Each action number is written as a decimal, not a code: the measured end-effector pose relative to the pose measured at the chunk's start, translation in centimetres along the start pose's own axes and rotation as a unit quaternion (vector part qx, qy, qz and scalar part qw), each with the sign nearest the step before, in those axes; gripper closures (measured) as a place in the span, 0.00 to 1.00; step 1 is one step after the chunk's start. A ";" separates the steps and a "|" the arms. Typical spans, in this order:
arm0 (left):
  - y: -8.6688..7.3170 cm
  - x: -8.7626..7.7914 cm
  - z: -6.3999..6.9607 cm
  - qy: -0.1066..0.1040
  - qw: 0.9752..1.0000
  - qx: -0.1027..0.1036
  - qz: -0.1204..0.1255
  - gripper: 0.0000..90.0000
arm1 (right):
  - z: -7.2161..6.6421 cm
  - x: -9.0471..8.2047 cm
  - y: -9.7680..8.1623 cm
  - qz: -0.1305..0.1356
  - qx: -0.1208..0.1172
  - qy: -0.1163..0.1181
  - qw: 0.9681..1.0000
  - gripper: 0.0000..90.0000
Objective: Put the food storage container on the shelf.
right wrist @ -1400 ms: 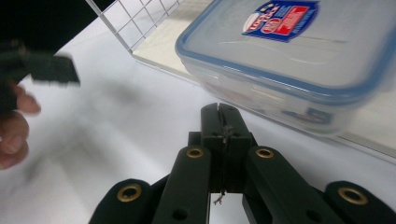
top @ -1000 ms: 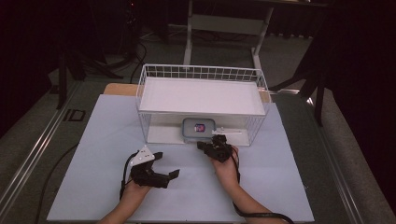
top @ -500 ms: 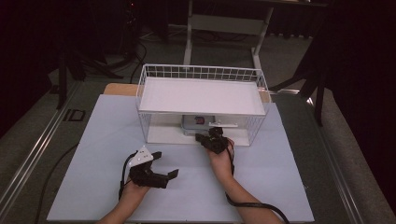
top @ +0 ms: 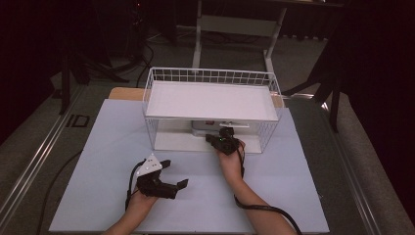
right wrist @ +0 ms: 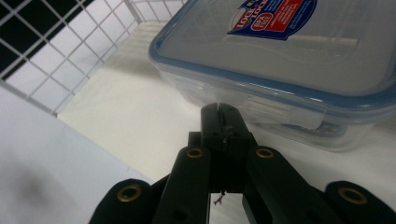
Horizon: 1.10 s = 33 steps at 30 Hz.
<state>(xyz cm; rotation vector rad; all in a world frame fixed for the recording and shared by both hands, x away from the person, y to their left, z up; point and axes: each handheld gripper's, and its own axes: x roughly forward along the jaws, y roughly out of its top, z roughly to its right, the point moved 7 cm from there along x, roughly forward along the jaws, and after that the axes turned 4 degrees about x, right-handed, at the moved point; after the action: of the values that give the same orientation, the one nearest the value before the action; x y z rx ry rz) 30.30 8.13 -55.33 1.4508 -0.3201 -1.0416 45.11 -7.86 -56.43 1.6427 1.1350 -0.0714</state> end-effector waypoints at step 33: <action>1.9 -0.4 1.5 -0.027 0.999 0.034 0.020 0.01 | -2.6 -5.2 -2.0 0.029 -0.075 0.040 0.996 0.26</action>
<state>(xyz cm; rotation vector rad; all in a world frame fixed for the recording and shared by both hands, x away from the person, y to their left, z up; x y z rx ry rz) 29.72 7.08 -53.24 1.4735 -0.4247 -1.0480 39.67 -9.14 -53.90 1.5556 1.1245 0.1165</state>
